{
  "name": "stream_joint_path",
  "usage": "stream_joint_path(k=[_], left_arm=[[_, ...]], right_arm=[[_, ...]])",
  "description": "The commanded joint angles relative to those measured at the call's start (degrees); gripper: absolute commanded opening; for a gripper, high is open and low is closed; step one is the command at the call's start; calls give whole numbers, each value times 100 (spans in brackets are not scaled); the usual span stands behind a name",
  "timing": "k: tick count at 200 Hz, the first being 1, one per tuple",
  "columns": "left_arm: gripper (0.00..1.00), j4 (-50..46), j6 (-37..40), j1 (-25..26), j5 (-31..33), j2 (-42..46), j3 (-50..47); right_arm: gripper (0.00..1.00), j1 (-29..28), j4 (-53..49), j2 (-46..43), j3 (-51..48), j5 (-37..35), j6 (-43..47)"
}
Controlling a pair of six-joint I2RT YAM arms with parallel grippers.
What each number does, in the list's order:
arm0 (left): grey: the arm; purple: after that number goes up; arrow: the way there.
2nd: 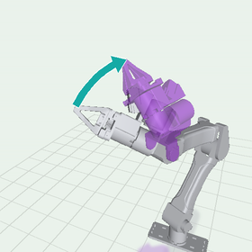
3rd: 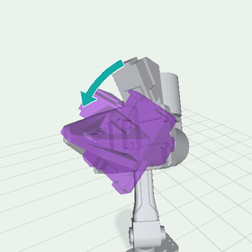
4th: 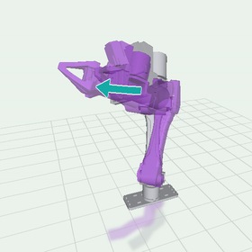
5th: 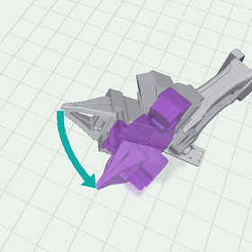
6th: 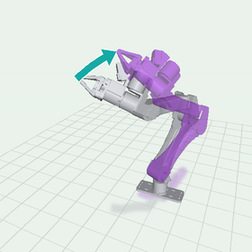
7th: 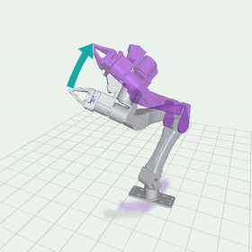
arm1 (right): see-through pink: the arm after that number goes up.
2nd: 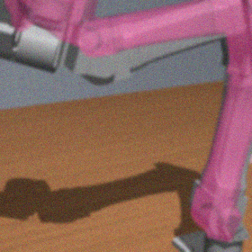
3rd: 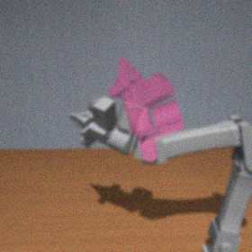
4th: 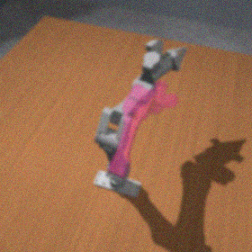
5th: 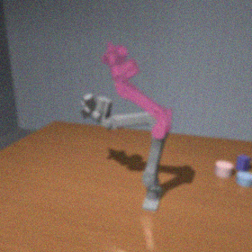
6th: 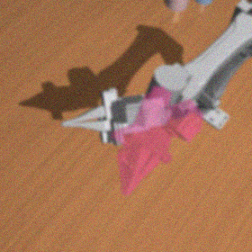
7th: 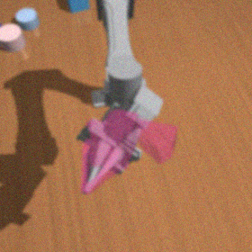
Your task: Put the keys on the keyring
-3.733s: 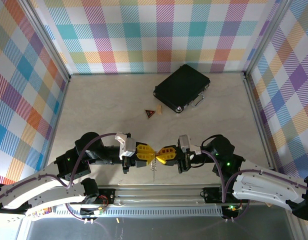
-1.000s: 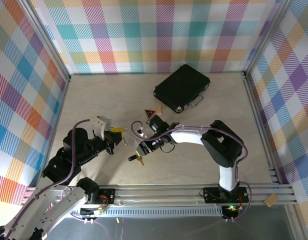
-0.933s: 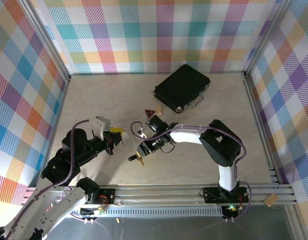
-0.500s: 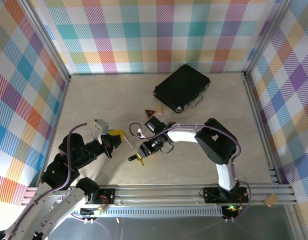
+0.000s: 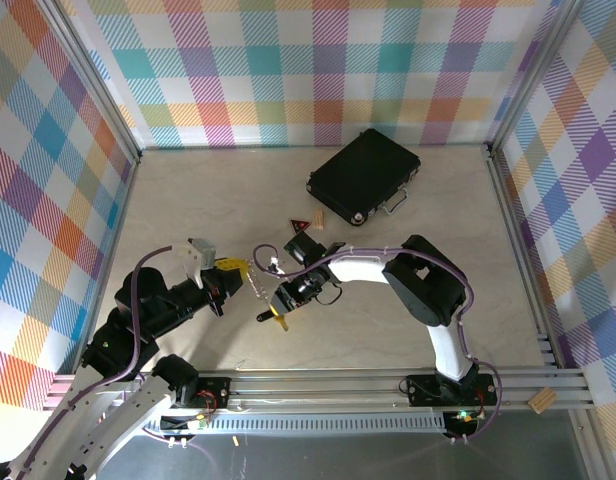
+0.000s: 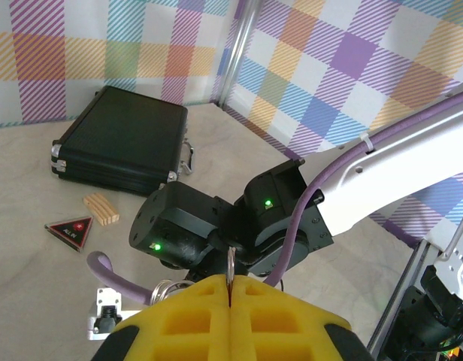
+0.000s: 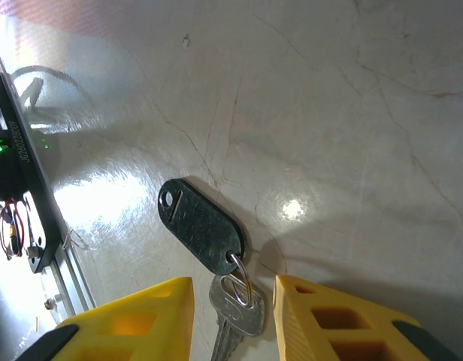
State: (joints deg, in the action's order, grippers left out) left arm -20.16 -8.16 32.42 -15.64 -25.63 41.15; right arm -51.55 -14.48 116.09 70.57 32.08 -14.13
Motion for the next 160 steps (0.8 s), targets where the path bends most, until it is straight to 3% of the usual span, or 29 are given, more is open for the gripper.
stream_joint_path(k=[1, 160], left_arm=[[0, 311, -89, -61, -132, 97, -31], [0, 275, -100, -62, -80, 119, -37]], right_arm=[[33, -73, -88, 80, 141, 163, 127], [17, -180, -301, 168, 282, 97, 279]])
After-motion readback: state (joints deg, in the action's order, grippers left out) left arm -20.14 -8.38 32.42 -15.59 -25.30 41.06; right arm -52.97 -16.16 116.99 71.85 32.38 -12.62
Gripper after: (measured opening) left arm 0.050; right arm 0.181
